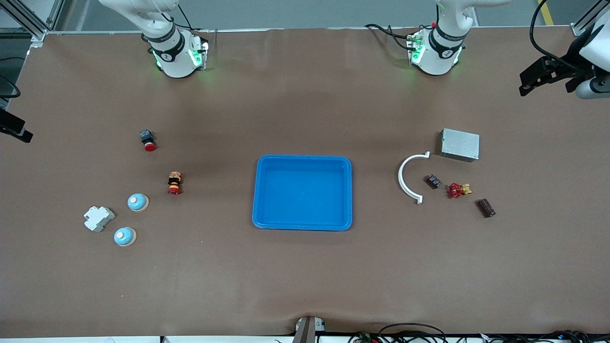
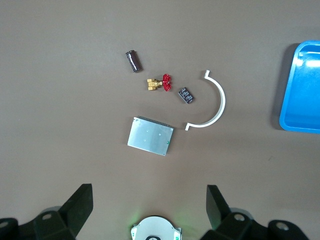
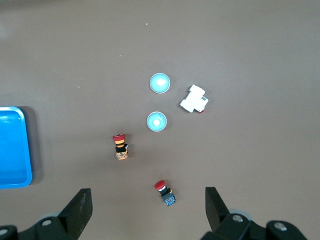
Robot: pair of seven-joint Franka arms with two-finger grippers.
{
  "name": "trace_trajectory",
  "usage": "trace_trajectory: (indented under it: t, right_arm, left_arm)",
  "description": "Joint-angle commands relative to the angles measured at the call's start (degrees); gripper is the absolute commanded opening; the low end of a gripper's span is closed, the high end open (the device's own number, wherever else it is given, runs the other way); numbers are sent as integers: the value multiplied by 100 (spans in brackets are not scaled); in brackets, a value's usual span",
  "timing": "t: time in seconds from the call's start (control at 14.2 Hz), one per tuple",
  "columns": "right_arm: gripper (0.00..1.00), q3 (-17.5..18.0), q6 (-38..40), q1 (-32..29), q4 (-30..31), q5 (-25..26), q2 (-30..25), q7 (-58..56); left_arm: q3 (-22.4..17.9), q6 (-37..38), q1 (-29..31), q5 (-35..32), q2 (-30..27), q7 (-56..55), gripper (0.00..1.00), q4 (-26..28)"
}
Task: Place electrolytic capacitor and blue bell in tray
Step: 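Reach the left gripper to the brown capacitor while the right gripper reaches the bell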
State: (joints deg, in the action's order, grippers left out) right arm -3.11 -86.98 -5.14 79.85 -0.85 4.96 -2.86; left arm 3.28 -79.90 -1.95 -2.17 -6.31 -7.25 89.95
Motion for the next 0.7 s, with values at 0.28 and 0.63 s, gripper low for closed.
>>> trace_trajectory:
  t: [0.28,0.63]
  right_arm:
    - [100,47,6,-66,13,24,-74,49]
    - [100,56,-12,-57,22,15,-74,75]
  left_arm:
    - [15,54,-33,-20,51,13,100,-135]
    - [24,-226,-7,-3,218,-75,100,249]
